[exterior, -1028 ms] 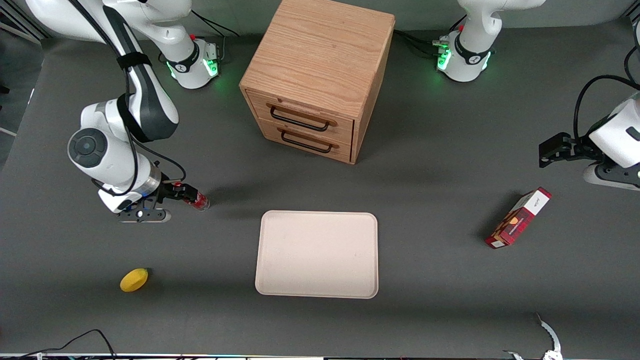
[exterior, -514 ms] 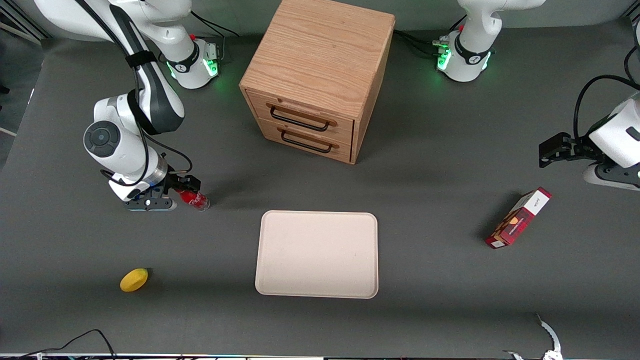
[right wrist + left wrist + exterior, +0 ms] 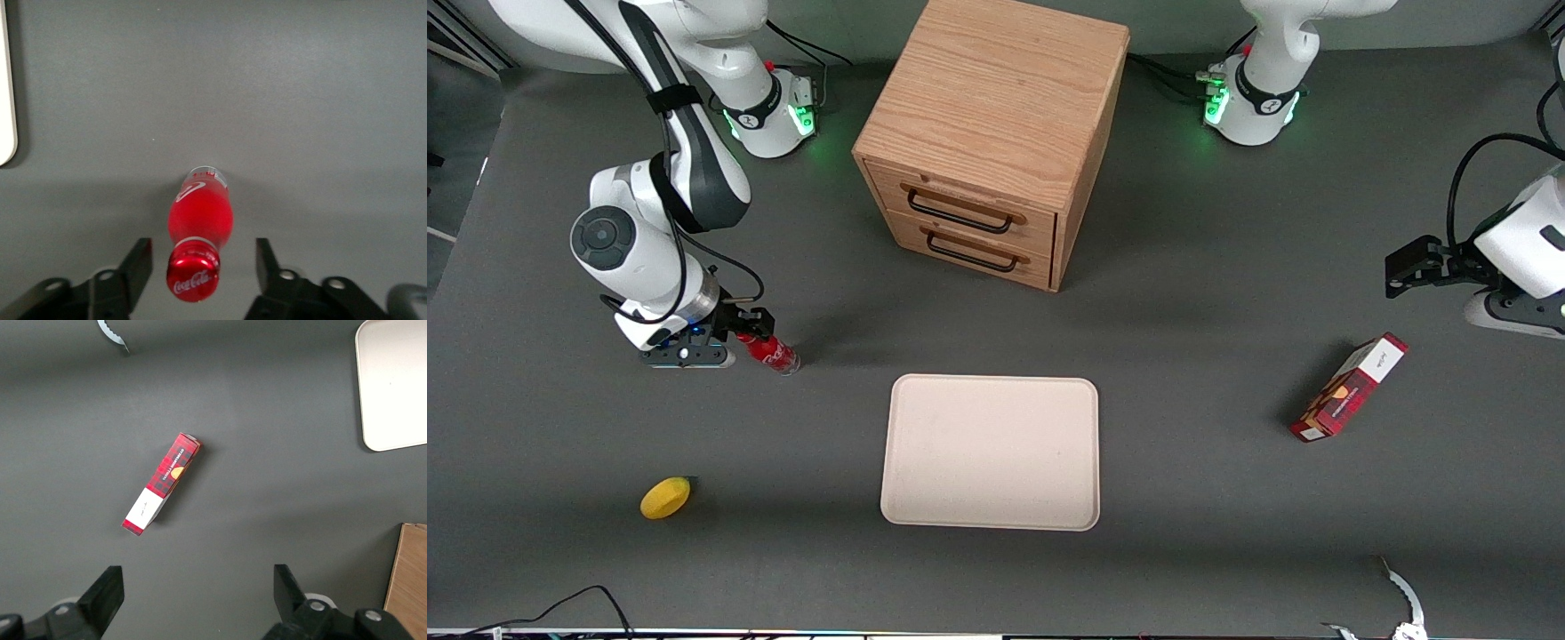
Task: Place coke bottle on tray
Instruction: 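Close the right gripper around the bottle's cap end and lift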
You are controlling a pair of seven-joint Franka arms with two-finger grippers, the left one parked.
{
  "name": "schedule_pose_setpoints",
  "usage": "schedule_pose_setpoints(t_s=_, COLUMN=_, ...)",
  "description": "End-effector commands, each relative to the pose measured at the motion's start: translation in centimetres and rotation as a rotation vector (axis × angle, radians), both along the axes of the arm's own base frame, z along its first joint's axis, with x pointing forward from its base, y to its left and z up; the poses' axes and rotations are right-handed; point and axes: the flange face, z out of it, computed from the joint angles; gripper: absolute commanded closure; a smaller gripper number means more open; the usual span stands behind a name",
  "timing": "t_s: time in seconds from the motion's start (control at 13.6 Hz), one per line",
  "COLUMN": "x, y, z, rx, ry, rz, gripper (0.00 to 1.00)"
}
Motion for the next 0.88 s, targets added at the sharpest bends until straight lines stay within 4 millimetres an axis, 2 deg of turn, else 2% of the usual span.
schedule_pose_setpoints(t_s=0.0, x=-0.5, y=-0.3, z=0.5, rx=-0.009, ry=-0.017, rz=0.018, gripper=0.66)
schedule_pose_setpoints(t_s=0.15, x=-0.5, y=-0.3, z=0.5, rx=-0.009, ry=-0.017, rz=0.015, gripper=0.92)
schedule_pose_setpoints(t_s=0.22, x=-0.5, y=-0.3, z=0.6, rx=-0.009, ry=-0.019, rz=0.015, gripper=1.0)
schedule_pose_setpoints(t_s=0.37, x=-0.3, y=-0.3, z=1.1, rx=-0.009, ry=-0.025, rz=0.013, gripper=1.0)
schedule_pose_setpoints(t_s=0.44, x=0.3, y=-0.1, z=2.1, rx=-0.006, ry=-0.045, rz=0.01, gripper=1.0)
schedule_pose_setpoints(t_s=0.59, x=2.0, y=0.1, z=6.0, rx=-0.016, ry=-0.024, rz=0.008, gripper=1.0)
schedule_pose_setpoints(t_s=0.81, x=5.0, y=0.5, z=15.8, rx=-0.022, ry=-0.002, rz=-0.012, gripper=1.0)
